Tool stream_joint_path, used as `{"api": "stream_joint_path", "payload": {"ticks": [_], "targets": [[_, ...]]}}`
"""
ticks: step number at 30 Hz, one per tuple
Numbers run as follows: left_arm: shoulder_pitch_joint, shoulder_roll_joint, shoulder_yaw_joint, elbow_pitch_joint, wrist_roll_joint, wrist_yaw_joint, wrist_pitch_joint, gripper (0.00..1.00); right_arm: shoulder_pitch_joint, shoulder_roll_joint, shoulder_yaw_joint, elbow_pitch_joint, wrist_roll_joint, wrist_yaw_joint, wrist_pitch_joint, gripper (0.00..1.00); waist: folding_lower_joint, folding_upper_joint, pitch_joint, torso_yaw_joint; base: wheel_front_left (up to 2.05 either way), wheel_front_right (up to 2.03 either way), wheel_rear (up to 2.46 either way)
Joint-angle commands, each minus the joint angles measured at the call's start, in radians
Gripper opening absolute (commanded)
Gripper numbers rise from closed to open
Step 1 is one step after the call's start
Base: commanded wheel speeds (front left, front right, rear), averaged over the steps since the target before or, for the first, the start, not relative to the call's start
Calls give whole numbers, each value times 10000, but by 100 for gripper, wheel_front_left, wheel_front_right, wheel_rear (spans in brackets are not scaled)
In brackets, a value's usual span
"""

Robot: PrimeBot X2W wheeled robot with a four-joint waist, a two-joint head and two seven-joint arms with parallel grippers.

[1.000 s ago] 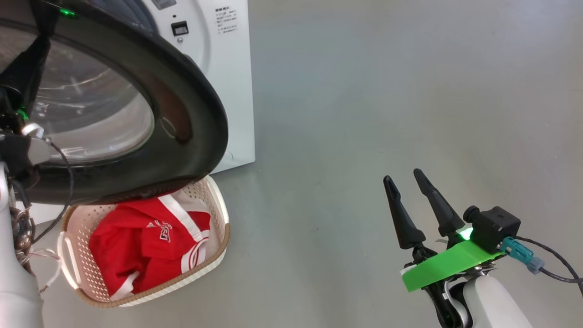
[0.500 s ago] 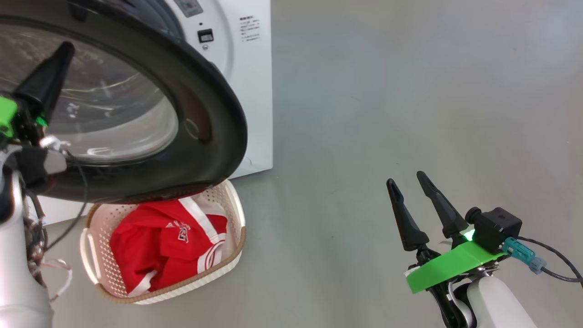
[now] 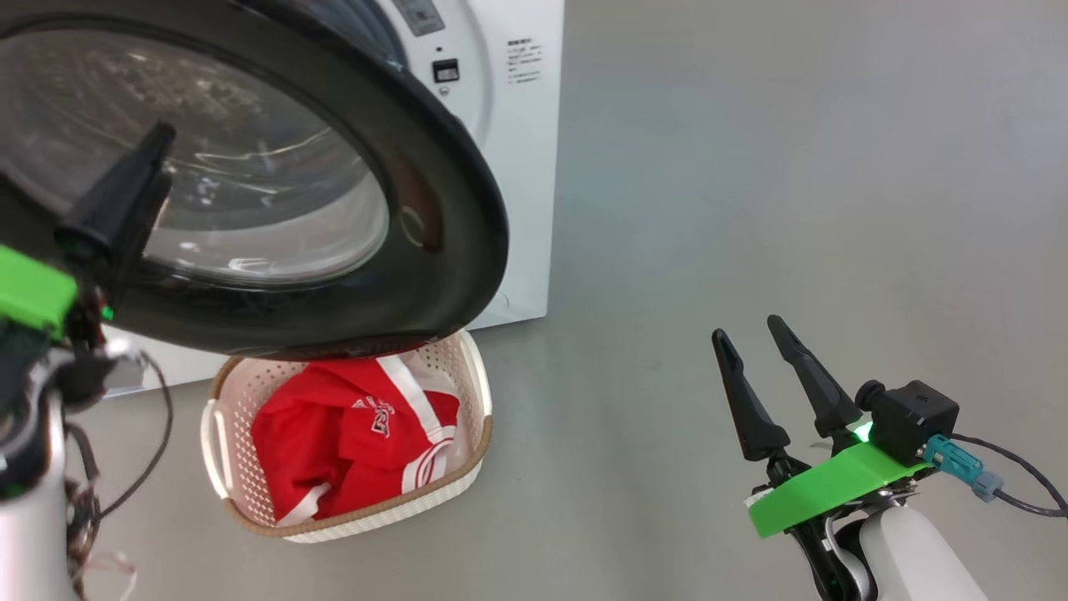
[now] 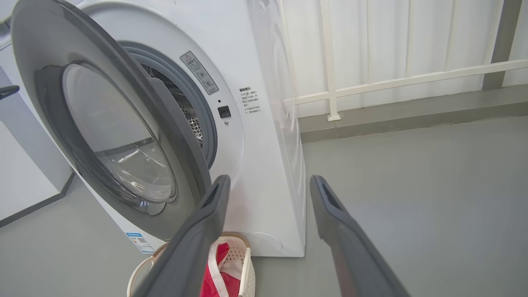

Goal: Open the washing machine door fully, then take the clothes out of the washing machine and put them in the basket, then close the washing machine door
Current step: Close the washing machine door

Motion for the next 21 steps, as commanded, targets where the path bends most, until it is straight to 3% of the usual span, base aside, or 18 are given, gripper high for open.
{"api": "stream_joint_path", "payload": {"ticks": [1, 8, 21], "targets": [[247, 614, 171, -433, 431, -397, -122, 100, -150, -50, 147, -251, 59, 16, -48, 100, 0, 0, -35, 171, 0, 0, 0], [1210, 888, -64, -778, 1700, -1686, -1259, 100, -180, -124, 47, -299, 32, 16, -48, 100, 0, 0, 14, 571, 0, 0, 0], [2875, 1162, -272, -587, 3935, -3174, -3650, 100, -226, -249, 15, -307, 23, 16, -48, 100, 0, 0, 1, 909, 0, 0, 0]]}}
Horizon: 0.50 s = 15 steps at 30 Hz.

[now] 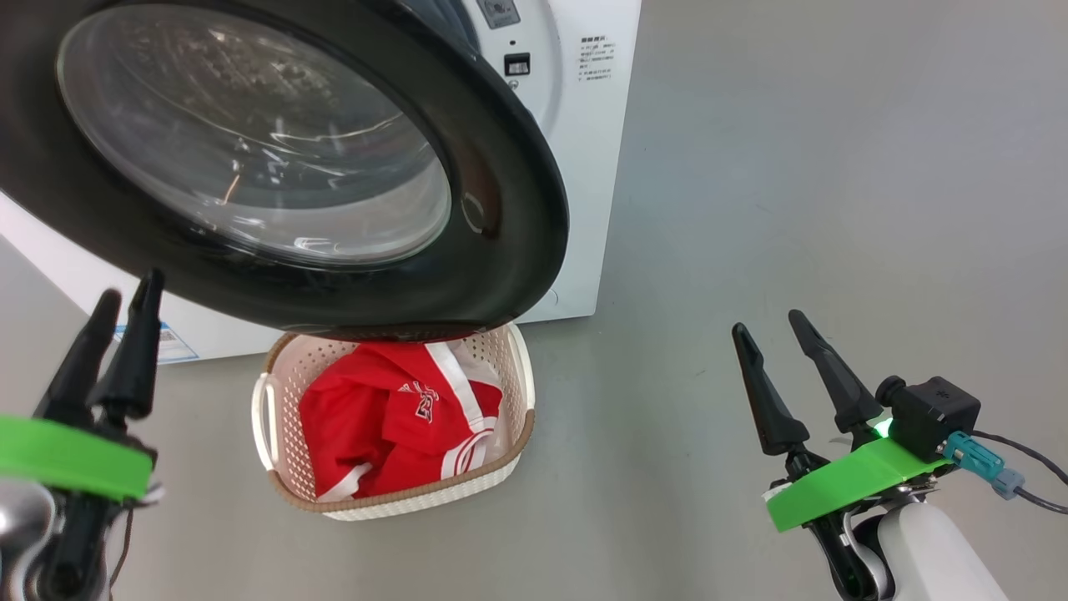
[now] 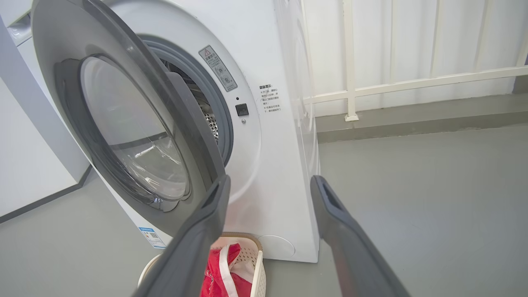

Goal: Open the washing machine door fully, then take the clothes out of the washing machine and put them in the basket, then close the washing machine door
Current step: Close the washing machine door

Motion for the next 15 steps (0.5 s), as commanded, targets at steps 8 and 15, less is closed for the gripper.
{"api": "stream_joint_path", "payload": {"ticks": [8, 15], "targets": [[840, 515, 356, -185, 1344, -372, -1447, 100, -245, -126, 213, -318, 36, 16, -48, 100, 0, 0, 53, 44, 0, 0, 0], [1397, 463, 11, -148, 2764, -302, -2705, 100, -236, -154, 229, -272, 29, 16, -48, 100, 0, 0, -25, 72, 0, 0, 0]]}}
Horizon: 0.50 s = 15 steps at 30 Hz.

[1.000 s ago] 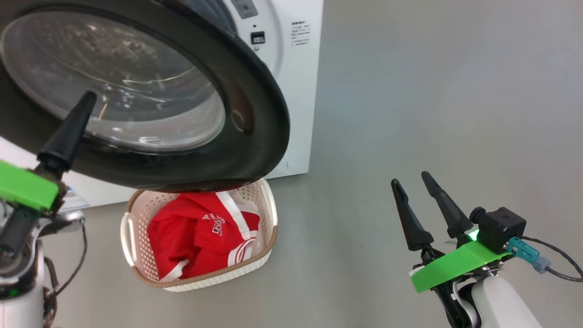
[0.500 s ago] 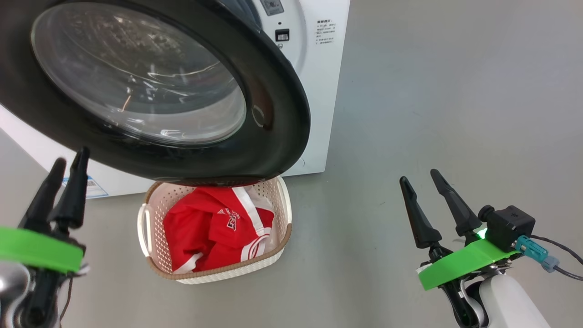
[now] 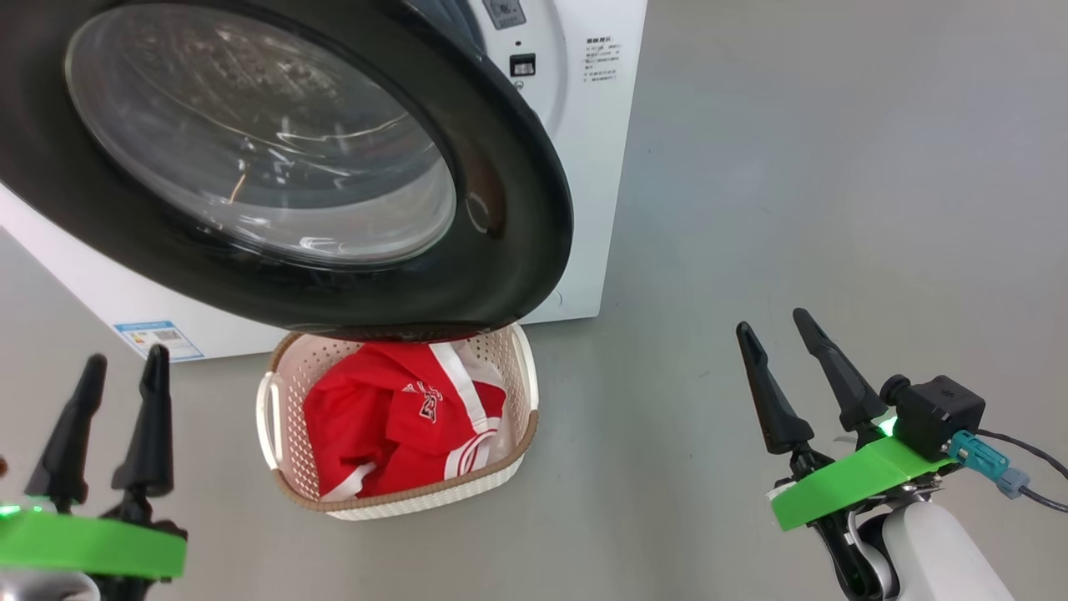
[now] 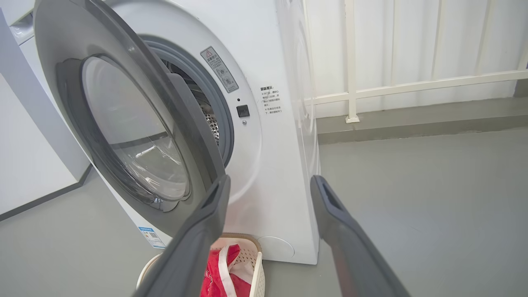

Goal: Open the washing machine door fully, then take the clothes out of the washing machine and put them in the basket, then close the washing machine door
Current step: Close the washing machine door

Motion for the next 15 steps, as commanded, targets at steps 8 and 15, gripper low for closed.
{"api": "stream_joint_path", "payload": {"ticks": [8, 15], "targets": [[398, 69, 91, 161, 1312, 282, -1455, 100, -187, -134, 238, -258, 39, 16, -48, 100, 0, 0, -43, 41, 0, 0, 0], [701, -186, -66, 339, 2233, 484, -2090, 100, -157, -185, 202, -258, 40, 16, -48, 100, 0, 0, -102, 137, 0, 0, 0]]}}
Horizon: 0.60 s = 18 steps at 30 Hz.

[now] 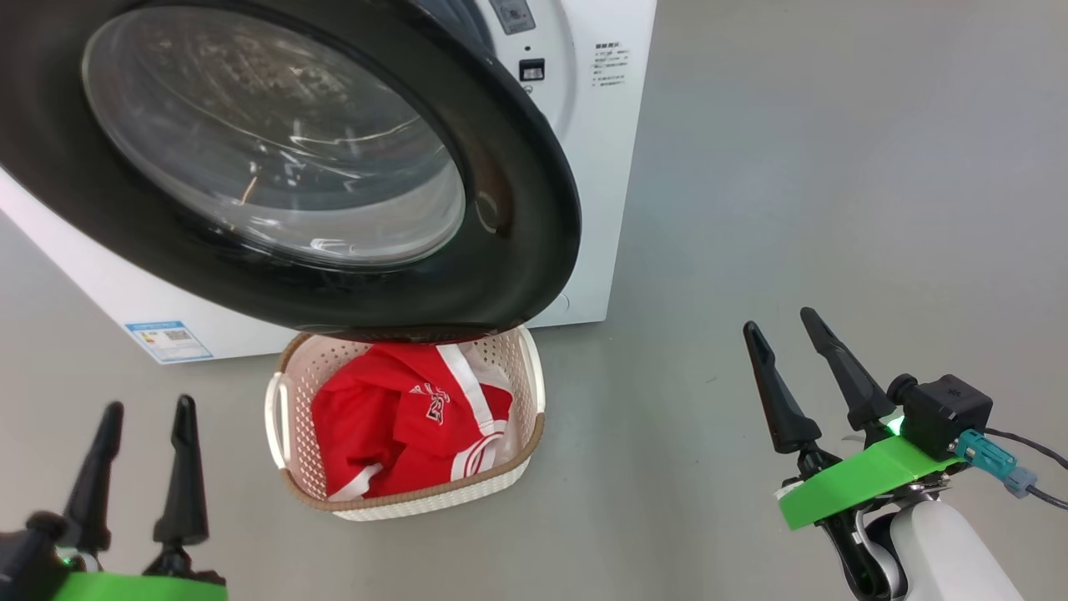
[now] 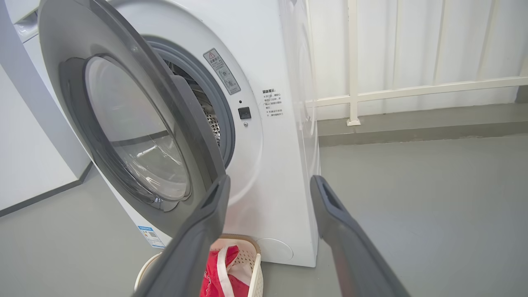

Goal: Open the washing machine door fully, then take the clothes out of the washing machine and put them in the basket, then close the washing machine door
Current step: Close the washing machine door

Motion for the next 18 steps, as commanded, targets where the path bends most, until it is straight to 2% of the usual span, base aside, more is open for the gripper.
{"api": "stream_joint_path", "payload": {"ticks": [1, 9, 18], "targets": [[-1, 97, 333, -178, 301, 83, -163, 100, -152, -35, 194, -251, 39, 16, -48, 100, 0, 0, -12, 63, 0, 0, 0], [153, -204, 482, -176, 737, 116, -261, 100, -164, -100, 226, -222, 46, 16, -48, 100, 0, 0, -56, 158, 0, 0, 0], [282, -613, 810, -304, 1087, -50, -273, 100, -105, -133, 278, -213, 48, 16, -48, 100, 0, 0, -123, 200, 0, 0, 0]]}}
